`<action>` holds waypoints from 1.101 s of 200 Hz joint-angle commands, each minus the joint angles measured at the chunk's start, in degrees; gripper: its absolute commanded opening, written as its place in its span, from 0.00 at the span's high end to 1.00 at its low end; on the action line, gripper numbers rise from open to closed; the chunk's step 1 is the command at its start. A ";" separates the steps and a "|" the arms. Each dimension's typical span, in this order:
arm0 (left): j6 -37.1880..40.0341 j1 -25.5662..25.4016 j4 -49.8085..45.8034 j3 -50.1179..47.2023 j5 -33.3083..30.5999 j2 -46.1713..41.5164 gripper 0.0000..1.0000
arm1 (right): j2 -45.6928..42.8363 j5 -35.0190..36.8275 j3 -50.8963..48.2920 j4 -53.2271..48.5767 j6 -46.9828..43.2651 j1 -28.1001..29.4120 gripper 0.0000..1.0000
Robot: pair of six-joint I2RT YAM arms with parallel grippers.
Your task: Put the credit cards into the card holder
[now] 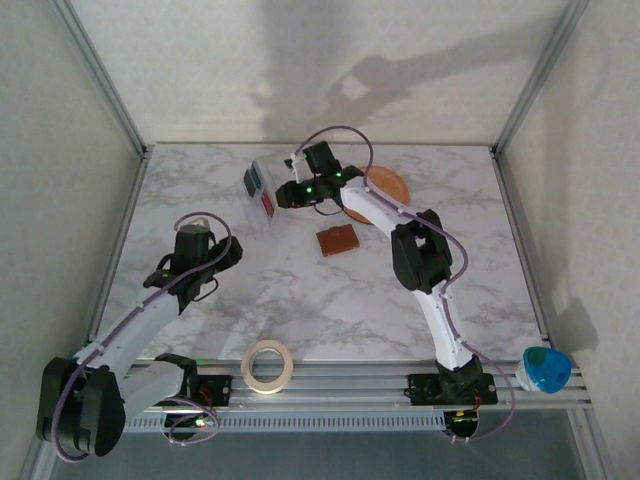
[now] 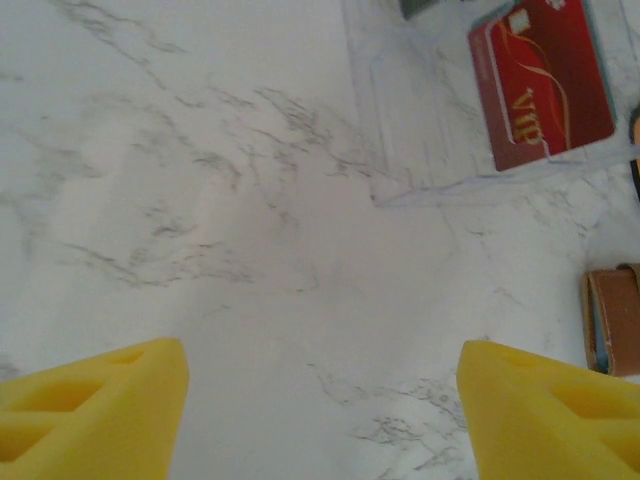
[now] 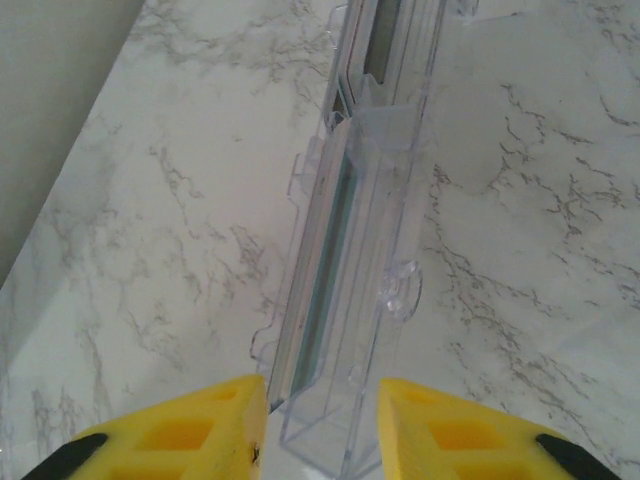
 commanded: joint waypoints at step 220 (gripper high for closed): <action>-2.99 1.23 8.05 0.21 10.23 5.26 0.27 | -12.90 16.00 -12.35 -8.56 -8.82 -1.17 0.94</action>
